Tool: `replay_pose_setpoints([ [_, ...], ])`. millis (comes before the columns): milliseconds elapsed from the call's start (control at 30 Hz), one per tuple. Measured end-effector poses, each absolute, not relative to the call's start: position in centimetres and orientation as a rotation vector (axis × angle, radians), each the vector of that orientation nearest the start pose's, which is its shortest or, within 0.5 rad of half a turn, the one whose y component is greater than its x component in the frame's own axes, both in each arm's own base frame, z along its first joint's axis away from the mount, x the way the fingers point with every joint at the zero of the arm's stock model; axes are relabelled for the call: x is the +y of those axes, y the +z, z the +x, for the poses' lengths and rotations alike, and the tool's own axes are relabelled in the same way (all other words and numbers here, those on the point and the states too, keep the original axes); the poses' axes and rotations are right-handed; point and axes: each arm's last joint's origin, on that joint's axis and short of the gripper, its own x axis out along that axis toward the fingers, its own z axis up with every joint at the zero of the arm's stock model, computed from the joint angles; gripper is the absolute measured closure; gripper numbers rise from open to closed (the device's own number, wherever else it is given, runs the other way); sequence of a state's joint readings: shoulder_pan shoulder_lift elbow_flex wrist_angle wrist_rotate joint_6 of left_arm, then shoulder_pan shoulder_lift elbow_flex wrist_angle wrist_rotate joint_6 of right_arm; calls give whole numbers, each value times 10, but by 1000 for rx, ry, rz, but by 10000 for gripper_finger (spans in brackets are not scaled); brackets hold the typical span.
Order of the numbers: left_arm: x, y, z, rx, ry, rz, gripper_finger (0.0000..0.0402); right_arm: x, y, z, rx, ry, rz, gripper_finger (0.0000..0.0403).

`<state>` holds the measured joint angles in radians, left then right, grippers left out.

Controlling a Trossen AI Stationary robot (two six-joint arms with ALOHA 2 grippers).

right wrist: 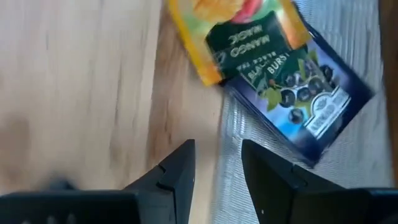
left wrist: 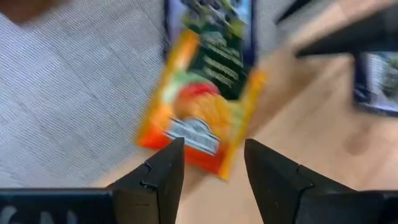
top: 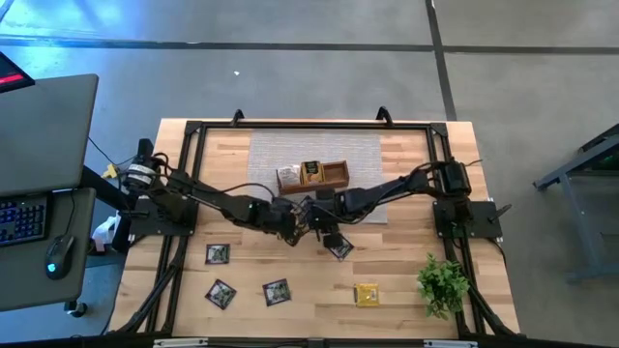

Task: Pick & Place Tea
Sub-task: Put the yellow tea bag into the middle section of the wooden organizer

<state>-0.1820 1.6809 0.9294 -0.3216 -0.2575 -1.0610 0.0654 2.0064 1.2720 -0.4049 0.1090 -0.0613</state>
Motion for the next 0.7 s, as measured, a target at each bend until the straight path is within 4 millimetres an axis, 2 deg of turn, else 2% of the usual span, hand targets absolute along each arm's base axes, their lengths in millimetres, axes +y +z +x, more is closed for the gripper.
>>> replay_pose_setpoints([
  [100,-38,163,314,904,617,-686,236,23,136,395,1117,-89,7,274],
  [233,-28,162,313,947,613,-697,236,19,132,395,1086,-138,127,274],
  [467,-30,155,309,1018,632,-697,236,4,121,387,1046,-25,285,274],
  [567,-31,153,310,1022,629,-692,236,-3,126,380,1050,-16,318,274],
  [700,-33,145,315,1032,611,-703,236,-13,147,369,1000,-7,337,274],
])
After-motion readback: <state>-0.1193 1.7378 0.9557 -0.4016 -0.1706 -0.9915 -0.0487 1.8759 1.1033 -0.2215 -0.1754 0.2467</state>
